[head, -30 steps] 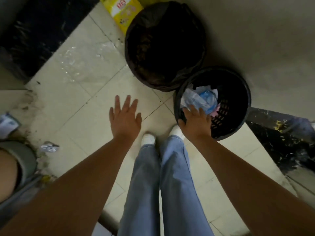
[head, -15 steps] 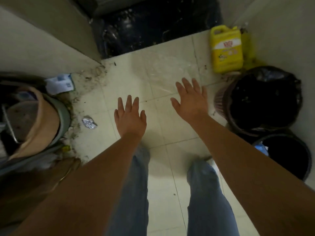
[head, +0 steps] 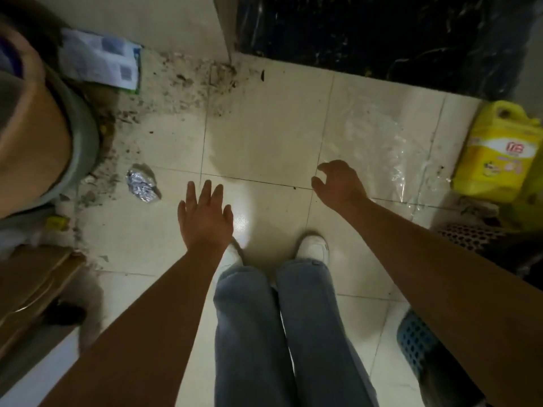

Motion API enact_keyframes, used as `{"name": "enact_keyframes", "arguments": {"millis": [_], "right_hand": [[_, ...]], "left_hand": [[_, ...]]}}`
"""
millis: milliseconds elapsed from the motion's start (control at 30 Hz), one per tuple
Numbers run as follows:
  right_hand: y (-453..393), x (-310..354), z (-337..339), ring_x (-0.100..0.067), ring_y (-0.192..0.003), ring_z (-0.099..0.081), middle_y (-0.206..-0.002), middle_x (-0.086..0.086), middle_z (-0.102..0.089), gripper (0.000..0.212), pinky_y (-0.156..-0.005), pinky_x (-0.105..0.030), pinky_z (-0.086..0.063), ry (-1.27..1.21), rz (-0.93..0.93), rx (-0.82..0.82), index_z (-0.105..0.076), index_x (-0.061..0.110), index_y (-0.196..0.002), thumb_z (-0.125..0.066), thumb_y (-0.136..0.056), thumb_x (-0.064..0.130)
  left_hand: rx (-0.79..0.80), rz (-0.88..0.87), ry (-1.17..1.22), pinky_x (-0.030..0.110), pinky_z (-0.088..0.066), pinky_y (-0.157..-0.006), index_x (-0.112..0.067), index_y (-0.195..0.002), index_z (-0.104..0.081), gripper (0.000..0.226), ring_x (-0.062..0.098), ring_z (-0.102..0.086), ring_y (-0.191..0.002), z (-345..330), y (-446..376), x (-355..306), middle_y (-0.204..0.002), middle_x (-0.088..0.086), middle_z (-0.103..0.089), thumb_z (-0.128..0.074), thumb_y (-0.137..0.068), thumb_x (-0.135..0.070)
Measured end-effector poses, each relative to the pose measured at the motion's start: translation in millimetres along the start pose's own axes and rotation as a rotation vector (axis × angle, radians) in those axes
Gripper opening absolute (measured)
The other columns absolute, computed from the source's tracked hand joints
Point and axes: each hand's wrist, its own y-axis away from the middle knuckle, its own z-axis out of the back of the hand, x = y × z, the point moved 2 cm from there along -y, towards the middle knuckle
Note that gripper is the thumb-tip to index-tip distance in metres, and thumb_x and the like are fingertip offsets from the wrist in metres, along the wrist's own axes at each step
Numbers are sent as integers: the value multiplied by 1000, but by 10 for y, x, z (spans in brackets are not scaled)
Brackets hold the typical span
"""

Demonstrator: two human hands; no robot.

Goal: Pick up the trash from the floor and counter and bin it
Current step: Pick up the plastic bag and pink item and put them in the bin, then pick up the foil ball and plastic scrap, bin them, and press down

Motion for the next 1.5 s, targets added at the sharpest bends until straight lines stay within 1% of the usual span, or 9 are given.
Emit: {"name": "enact_keyframes", "arguments": {"millis": [200, 300, 433, 600, 833, 933, 1100, 1167, 1500], "right_hand": [[-1001, -290, -633, -28, -146, -9, -160, -10, -2, 50, -120, -42, -22, 33, -172, -49, -40, 17, -139, -48, -93, 36], [-1261, -395, -797, -26, -145, -19, -158, -7, -17, 56, -120, -44, -21, -2, -231, -103, -33, 12, -143, -49, -93, 32], [-1145, 70, -1055, -27, -134, -41, -146, -13, -43, 45, -115, -37, -29, -16, 17, -186, -43, 4, -136, -51, -94, 15], [-990, 1111, -1461, -26, -125, -51, -136, -13, -53, 41, -106, -29, -39, 129, 380, -52, -51, 4, -129, -39, -91, -6], [-1054, 1811, -1682, -36, -92, -65, -98, -19, -64, 41, -71, -35, -52, 286, 513, 17, -31, -3, -129, -38, -89, -8], [-1086, 1741, -1728, -33, -76, -64, -69, -8, -52, 36, -49, -23, -40, 288, 499, 16, -31, -5, -128, -37, -92, -4], [-1000, 1599, -1692, -37, -101, -67, -115, -27, -65, 25, -72, -30, -50, 235, 522, 5, -37, -11, -118, -39, -95, -1], [-956, 1526, -1645, -41, -100, -66, -115, -31, -64, 26, -77, -34, -54, 208, 516, -9, -35, -13, -118, -40, -95, -2], [157, 799, -645, -40, -104, -62, -122, -24, -62, 43, -87, -40, -51, 50, 274, -16, -39, 3, -132, -43, -90, -7]], "left_hand": [[-37, -35, 152, 42, -14, -122, -19, -150, -19, 53, 26, -4, -150, -968, -662, 31, -161, 3, -14, -31, -102, -36], [-115, -12, 268, 46, -21, -119, -14, -147, -31, 50, 29, -15, -148, -1292, -911, 180, -157, 8, -26, -40, -100, -30], [-241, 106, 393, 51, -32, -111, -3, -139, -43, 48, 37, -28, -143, -1454, -1023, 582, -150, 18, -39, -55, -95, -17], [-337, 315, 484, 54, -37, -106, 1, -139, -41, 57, 42, -33, -138, -1342, -1091, 1193, -147, 25, -38, -63, -88, -13], [-328, 571, 715, 45, -43, -103, -9, -139, -35, 63, 34, -43, -129, -1095, -1450, 1714, -142, 18, -39, -67, -87, -24], [-340, 604, 755, 45, -44, -101, -9, -136, -36, 57, 35, -45, -127, -1061, -1541, 1748, -140, 19, -43, -65, -88, -21], [-418, 667, 888, 31, -41, -74, -7, -125, -46, 32, 31, -56, -99, -1046, -1563, 1754, -124, 18, -55, -51, -94, -8], [-420, 662, 955, 27, -35, -68, -4, -117, -49, 24, 28, -55, -88, -1077, -1483, 1716, -113, 20, -62, -49, -94, -4], [-202, 349, 1012, 45, -55, -82, 1, -107, -54, 18, 40, -65, -93, -242, 31, 803, -104, 25, -67, -60, -90, -2]]}}
